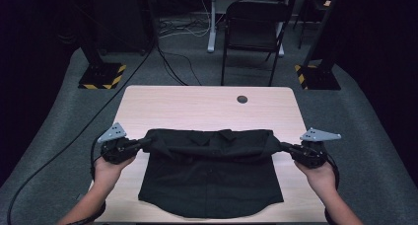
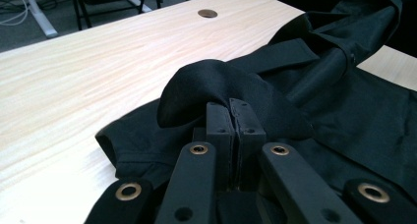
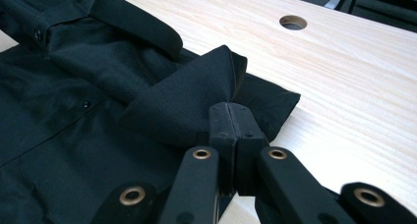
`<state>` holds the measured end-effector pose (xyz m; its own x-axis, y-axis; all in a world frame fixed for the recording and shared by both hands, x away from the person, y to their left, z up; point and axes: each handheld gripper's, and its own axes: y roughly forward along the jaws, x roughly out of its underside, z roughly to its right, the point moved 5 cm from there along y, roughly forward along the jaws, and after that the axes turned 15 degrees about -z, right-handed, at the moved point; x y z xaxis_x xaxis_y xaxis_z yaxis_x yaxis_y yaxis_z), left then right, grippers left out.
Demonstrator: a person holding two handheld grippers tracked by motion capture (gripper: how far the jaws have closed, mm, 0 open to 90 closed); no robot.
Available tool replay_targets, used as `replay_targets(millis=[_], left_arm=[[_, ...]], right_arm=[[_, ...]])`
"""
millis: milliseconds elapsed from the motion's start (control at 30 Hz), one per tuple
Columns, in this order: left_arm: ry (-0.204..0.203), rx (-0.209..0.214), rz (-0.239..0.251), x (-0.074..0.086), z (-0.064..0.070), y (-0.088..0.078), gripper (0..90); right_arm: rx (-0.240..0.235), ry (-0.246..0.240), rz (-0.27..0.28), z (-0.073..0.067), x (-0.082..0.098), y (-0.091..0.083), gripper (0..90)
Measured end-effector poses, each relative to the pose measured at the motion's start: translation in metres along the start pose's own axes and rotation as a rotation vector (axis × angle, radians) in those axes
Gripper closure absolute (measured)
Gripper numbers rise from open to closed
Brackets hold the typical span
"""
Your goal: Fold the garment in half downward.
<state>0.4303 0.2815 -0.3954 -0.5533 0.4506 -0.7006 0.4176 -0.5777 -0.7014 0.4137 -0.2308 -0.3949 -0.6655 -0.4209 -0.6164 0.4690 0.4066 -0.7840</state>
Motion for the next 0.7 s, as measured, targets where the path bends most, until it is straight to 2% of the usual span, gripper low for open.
replay_targets(millis=[700], left_arm=[[-0.004,0.018,-0.052,0.021,0.005,0.011,87.5]], right_arm=[[-0.014,0.008,-0.053,-0.007,0.024,0.013,89.2]])
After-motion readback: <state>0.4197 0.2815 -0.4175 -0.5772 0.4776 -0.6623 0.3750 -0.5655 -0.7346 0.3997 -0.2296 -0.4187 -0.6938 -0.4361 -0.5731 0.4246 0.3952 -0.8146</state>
